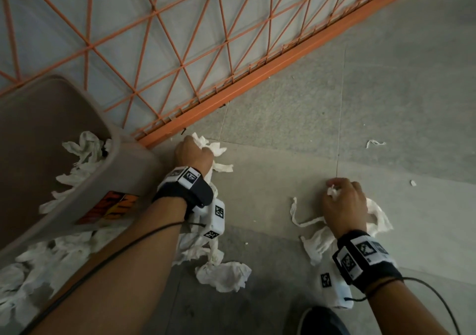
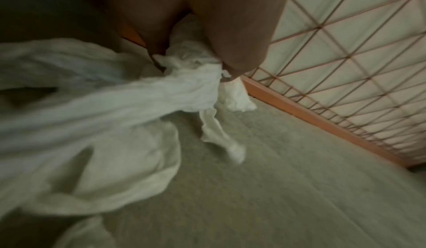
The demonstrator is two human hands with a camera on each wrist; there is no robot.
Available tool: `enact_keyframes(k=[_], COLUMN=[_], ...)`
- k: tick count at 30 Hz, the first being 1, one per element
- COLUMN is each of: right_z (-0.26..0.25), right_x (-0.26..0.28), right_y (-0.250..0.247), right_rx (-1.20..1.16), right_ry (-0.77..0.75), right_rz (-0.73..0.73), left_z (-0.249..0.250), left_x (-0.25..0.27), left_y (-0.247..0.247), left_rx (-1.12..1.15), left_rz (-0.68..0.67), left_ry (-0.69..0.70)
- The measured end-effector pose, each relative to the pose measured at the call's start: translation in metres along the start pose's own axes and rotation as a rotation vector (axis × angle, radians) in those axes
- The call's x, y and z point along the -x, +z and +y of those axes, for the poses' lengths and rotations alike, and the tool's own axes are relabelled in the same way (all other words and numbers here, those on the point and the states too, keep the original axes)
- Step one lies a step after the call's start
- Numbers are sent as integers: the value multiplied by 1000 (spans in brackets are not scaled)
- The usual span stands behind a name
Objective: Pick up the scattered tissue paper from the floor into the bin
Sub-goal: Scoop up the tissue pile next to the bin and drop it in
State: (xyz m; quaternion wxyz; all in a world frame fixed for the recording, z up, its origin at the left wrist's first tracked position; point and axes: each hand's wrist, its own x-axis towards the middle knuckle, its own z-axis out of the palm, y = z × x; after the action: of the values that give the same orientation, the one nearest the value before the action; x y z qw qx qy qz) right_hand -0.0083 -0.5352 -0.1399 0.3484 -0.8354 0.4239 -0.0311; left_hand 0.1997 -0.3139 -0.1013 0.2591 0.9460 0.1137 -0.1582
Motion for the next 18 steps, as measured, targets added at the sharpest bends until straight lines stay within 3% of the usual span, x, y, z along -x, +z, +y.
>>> enact_keyframes(k=[5,11,14,18], right_z=[-11,-44,-64,-91], right_x=[6,24,40,61], right_y=[1,-5,9,43], right_rx=[-94,-162,-202,-124], right_ry=[-10,-240,-342,-502], right_rz=[-49,-131,-248,-406], left_z=[11,-7,-29,-58], left_x=[38,64,77,93], left_y=[-16,-50,-55,-31], left_rx=[203,274,150,-84], left_rz=[26,112,63,-109], left_ry=[213,409,420,355])
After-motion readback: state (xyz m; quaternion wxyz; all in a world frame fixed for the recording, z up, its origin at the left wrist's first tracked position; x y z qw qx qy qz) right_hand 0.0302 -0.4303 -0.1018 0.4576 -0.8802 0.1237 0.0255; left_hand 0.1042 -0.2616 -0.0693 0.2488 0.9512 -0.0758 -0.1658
